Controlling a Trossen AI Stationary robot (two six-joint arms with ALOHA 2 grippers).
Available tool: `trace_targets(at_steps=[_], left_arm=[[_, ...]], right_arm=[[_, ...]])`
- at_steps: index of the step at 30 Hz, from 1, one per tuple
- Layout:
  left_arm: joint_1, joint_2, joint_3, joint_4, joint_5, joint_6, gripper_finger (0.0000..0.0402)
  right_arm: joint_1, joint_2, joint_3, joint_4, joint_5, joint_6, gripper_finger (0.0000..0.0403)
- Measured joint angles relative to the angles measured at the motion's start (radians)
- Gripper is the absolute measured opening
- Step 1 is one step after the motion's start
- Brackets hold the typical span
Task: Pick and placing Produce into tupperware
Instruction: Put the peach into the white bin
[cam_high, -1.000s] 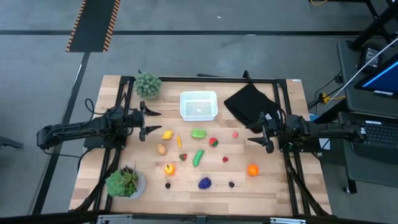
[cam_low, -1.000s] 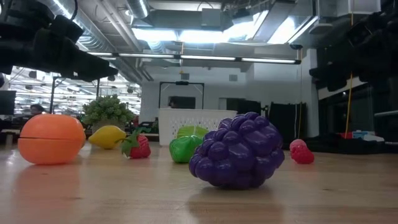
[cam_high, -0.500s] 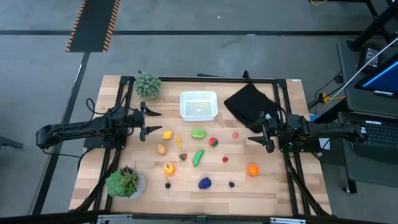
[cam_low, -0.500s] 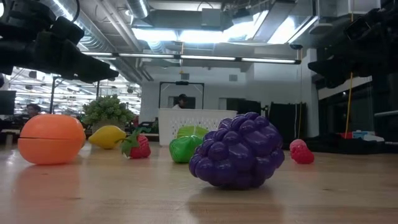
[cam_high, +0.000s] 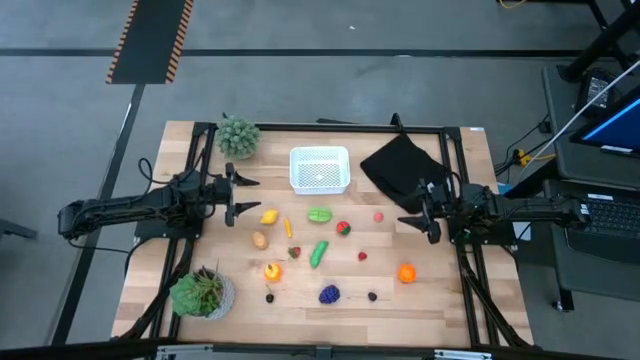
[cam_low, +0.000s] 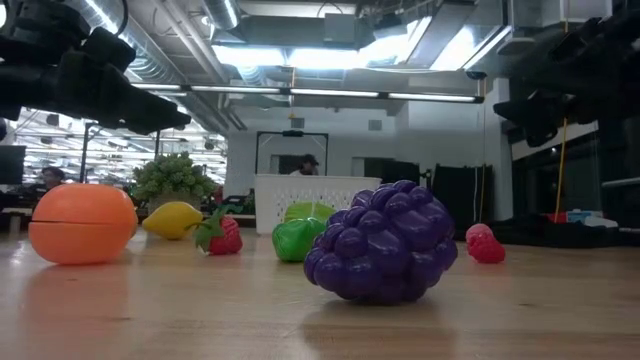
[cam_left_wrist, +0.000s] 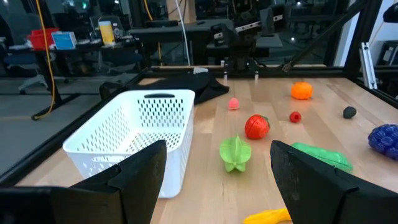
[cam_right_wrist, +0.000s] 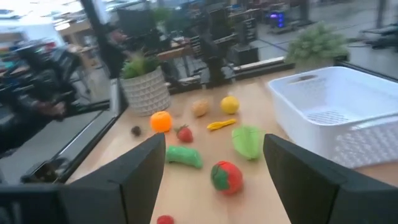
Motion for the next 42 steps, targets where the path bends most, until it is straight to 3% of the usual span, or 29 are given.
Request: trace_targets(at_steps=[8,17,25,31,42], left_arm=[[0.0,0.051,0.093,-0.063,-0.001,0.0,0.0279],[0.0,0.286,0.292,-0.21,-0.013,0.03,0.0279],[0.0,0.423,0.493,-0.488,-0.038,0.031,0.0279],[0.0,0.454,0.538,-0.516,-0.049,0.052,0.0279],[0.0,0.453,0.538,-0.539,-0.056,-0.007,0.0279]], right_arm=[[0.0,0.013,0.066,0.015,0.126,-0.072,0.0273],[0.0,0.136,0.256,-0.23,0.229,-0.078,0.0273],[0.0,0.281,0.443,-0.467,0.224,-0.065,0.0273],[0.0,0.395,0.547,-0.671,0.218,-0.073,0.0273],[0.0,0.567,0.557,-0.678,0.168,-0.075,0.0273]])
